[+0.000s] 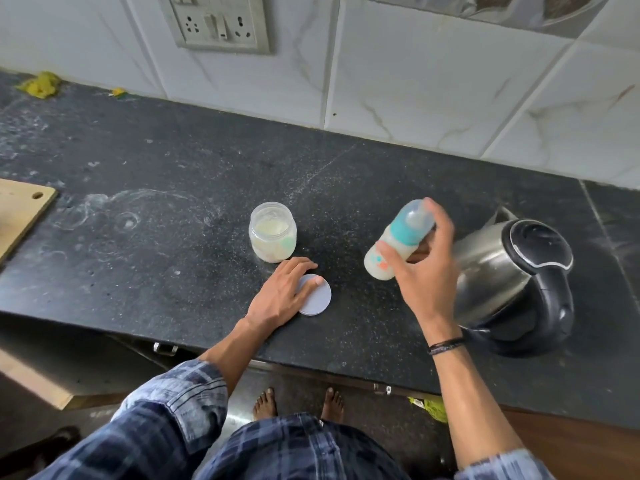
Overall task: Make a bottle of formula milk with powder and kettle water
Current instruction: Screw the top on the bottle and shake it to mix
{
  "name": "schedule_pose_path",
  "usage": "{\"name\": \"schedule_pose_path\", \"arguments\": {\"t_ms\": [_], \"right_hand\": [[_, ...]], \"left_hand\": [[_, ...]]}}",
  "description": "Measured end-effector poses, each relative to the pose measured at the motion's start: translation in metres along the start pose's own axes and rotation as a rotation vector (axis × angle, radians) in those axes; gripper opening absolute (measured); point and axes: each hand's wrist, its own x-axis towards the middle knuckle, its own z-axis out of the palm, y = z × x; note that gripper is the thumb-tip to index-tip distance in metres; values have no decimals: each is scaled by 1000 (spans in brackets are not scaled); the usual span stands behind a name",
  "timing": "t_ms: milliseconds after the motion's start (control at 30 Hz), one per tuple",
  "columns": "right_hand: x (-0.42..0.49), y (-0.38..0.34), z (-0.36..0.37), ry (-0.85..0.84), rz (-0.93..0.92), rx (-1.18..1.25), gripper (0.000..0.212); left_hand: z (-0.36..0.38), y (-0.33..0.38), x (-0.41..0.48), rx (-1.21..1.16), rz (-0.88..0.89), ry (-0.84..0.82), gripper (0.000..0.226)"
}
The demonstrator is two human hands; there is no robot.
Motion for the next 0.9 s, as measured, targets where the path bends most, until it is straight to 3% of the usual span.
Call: {"name": "schedule_pose_path", "arguments": {"t_ms": [133, 267, 400, 533, 667, 800, 900], "right_hand": [[0, 0, 1, 153, -117, 215, 92], [-4, 0, 11, 68, 61, 180, 87], [-2, -6, 11, 267, -56, 367, 89], [-1, -3, 9, 83, 44, 190, 87], [6, -7, 3, 254, -148, 317, 88], [12, -3, 2, 44, 37, 180, 85], [11, -8, 1, 197, -94, 339, 86]], "left_hand": [[-1, 0, 1, 15, -4, 7, 48], [0, 1, 0, 9, -8, -3, 47], [-2, 2, 2, 15, -12, 1, 46], [-1, 3, 0, 7, -14, -7, 46], [-2, 3, 2, 11, -21, -1, 44], [-2, 4, 0, 12, -17, -8, 44], [-2, 4, 1, 16, -11, 1, 43]]}}
